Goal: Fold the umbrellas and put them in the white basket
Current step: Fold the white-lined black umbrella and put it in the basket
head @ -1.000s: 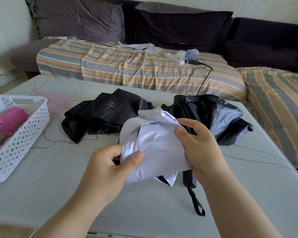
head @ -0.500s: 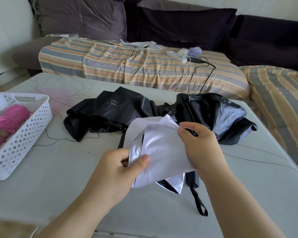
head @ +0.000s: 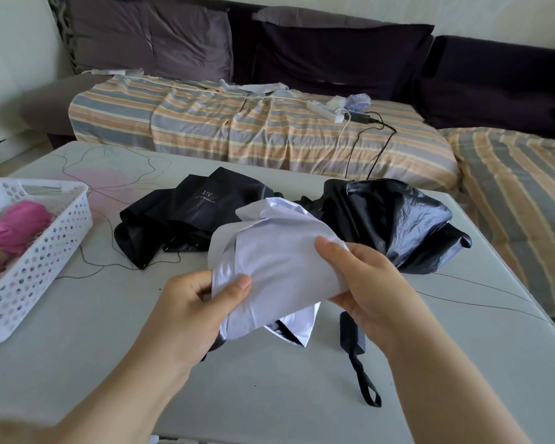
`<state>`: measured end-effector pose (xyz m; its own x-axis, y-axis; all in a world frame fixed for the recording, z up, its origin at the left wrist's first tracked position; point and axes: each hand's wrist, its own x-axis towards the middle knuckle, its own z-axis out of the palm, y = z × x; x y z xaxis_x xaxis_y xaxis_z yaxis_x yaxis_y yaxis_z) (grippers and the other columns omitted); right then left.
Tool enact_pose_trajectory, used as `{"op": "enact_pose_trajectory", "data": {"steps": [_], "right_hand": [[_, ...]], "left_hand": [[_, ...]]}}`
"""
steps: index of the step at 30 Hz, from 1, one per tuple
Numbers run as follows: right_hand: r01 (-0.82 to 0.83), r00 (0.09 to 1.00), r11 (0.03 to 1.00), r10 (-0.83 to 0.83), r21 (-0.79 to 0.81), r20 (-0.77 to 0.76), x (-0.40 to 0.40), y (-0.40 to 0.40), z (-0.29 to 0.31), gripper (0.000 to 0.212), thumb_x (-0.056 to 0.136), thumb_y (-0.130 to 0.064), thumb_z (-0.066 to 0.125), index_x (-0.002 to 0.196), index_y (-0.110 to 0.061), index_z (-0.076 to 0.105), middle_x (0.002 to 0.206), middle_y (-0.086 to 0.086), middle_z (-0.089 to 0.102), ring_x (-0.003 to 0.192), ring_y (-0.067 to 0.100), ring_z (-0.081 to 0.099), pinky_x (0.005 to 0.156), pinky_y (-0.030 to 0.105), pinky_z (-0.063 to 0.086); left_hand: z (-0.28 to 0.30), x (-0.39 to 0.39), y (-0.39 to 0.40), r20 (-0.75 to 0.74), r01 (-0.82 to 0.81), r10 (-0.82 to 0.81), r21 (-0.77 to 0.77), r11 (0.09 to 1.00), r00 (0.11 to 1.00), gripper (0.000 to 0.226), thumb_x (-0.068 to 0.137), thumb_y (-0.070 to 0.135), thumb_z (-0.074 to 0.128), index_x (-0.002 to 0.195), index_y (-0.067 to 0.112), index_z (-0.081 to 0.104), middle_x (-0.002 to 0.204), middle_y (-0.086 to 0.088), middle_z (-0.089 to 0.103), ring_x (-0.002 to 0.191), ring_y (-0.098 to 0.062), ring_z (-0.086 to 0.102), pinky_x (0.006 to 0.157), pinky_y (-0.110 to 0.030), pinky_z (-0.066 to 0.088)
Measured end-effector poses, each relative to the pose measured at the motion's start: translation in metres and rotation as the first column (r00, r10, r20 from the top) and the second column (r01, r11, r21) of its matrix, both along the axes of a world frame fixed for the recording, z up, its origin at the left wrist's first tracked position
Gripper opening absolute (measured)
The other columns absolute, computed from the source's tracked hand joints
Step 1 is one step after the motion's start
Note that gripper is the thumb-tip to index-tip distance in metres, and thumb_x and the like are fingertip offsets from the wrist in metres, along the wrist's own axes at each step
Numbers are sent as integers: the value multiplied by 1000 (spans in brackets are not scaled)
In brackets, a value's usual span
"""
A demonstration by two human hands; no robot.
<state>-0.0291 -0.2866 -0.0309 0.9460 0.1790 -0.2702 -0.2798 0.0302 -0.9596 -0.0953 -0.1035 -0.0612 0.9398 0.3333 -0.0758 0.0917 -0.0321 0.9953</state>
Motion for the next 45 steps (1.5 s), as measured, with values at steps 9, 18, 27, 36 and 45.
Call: {"op": "enact_pose_trajectory", "data": {"steps": [9, 18, 27, 36, 45], "right_hand": [[249, 949, 941, -285, 229, 138, 1, 10, -2, 27, 85, -6, 68, 81, -20, 46, 65, 0, 57, 64, 20, 52, 61, 33, 42], [335, 931, 937, -345, 94, 119, 7, 11, -13, 31, 82, 1, 63, 72, -20, 43, 46, -9, 36, 51, 15, 32, 55, 27, 30], [218, 976, 966, -215, 139, -37, 1, 6, -7, 67, 63, -45, 84, 110, -6, 57, 97, 7, 70, 84, 17, 67, 74, 33, 56], [202, 979, 939, -203, 277, -25, -7, 11, 4, 2, 84, -7, 66, 84, -5, 68, 77, 12, 69, 65, 20, 66, 61, 30, 53], [303, 948, 953, -302, 12, 102, 1, 11, -10, 35, 77, -19, 74, 61, -13, 42, 64, 6, 38, 60, 19, 37, 58, 29, 31]], "left_hand": [[-2, 0, -16, -95, 67, -71, -42, 997, 993, 29, 78, 37, 74, 65, 13, 67, 58, -8, 65, 49, -19, 56, 53, -25, 41], [-4, -6, -27, -210, 143, -154, -64, 988, 966, 37, 68, 52, 65, 65, 16, 70, 64, -10, 71, 52, -15, 62, 47, -17, 43], [-9, 1, -22, 15, -63, 63, 9, 998, 998, 60, 64, 50, 63, 75, -8, 56, 62, -8, 51, 57, -18, 47, 59, -29, 33], [-12, 2, -22, 25, 68, -68, 16, 998, 997, 57, 64, 52, 65, 78, -3, 61, 75, -33, 58, 61, -22, 54, 62, -32, 38], [-4, -4, -25, 108, -11, -15, 235, 972, 994, 52, 77, 41, 68, 51, 12, 35, 44, 6, 27, 41, -8, 25, 39, -14, 20]]}}
